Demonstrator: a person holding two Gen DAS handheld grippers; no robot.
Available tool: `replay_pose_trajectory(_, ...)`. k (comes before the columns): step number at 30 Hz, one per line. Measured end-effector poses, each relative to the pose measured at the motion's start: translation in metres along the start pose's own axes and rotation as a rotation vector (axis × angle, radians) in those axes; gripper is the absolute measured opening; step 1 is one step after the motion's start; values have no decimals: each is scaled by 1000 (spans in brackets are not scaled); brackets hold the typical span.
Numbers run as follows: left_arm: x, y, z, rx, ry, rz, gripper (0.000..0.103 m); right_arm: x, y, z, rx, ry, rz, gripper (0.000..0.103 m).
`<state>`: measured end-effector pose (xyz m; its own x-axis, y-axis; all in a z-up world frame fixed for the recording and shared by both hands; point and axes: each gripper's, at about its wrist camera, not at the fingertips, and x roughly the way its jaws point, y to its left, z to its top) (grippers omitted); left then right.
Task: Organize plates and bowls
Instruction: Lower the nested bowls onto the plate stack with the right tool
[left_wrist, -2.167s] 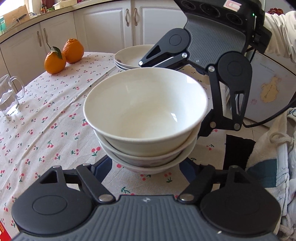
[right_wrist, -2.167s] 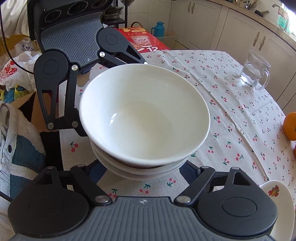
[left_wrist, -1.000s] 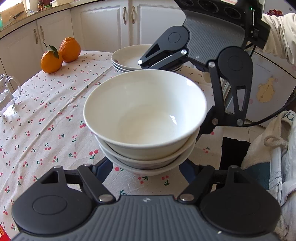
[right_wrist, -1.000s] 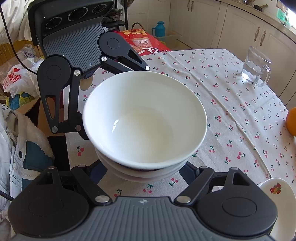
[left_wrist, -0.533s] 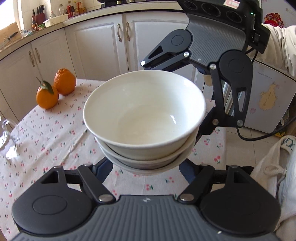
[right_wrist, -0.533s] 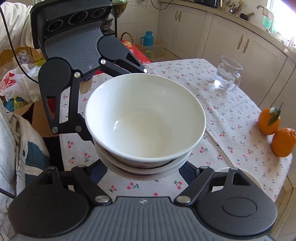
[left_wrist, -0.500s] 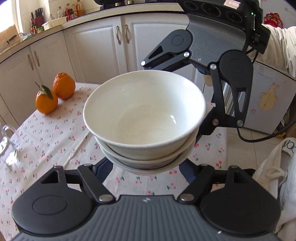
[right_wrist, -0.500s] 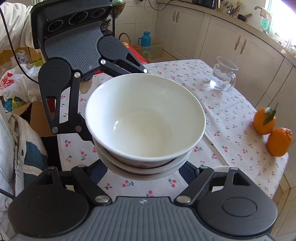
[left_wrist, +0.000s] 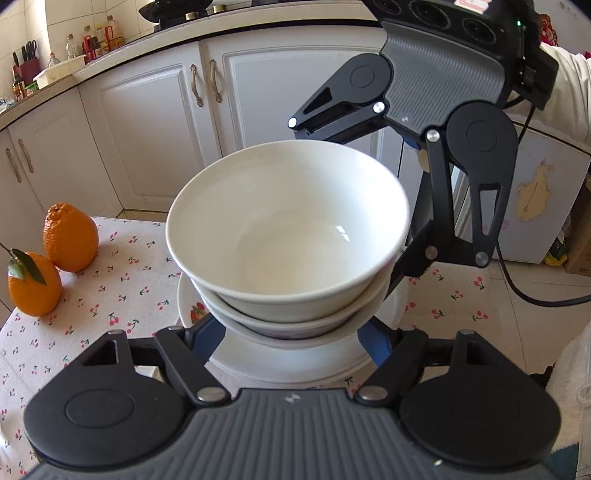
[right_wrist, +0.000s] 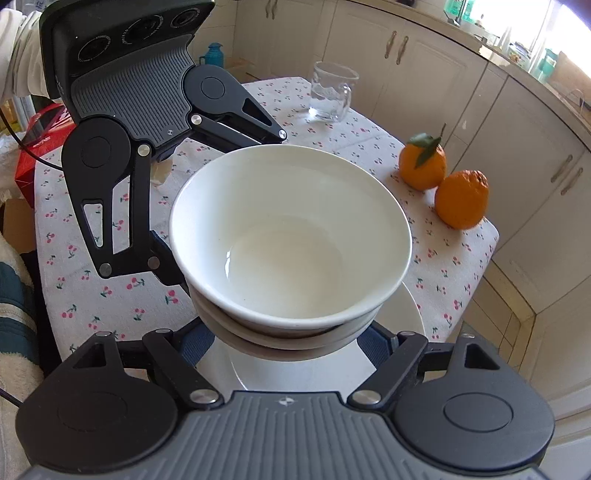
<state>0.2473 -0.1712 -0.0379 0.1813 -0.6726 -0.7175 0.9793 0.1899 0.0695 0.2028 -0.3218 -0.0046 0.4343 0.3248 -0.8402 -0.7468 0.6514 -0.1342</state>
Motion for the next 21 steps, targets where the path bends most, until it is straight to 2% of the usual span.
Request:
replay_pose_trajectory(7,15,5,1,-9,14,-24,78,10,-16,-12,51,19,17,87)
replay_pose_trajectory(21,19,10,5,-27,15,-36,78,16,-29,-18,111,12,54,87)
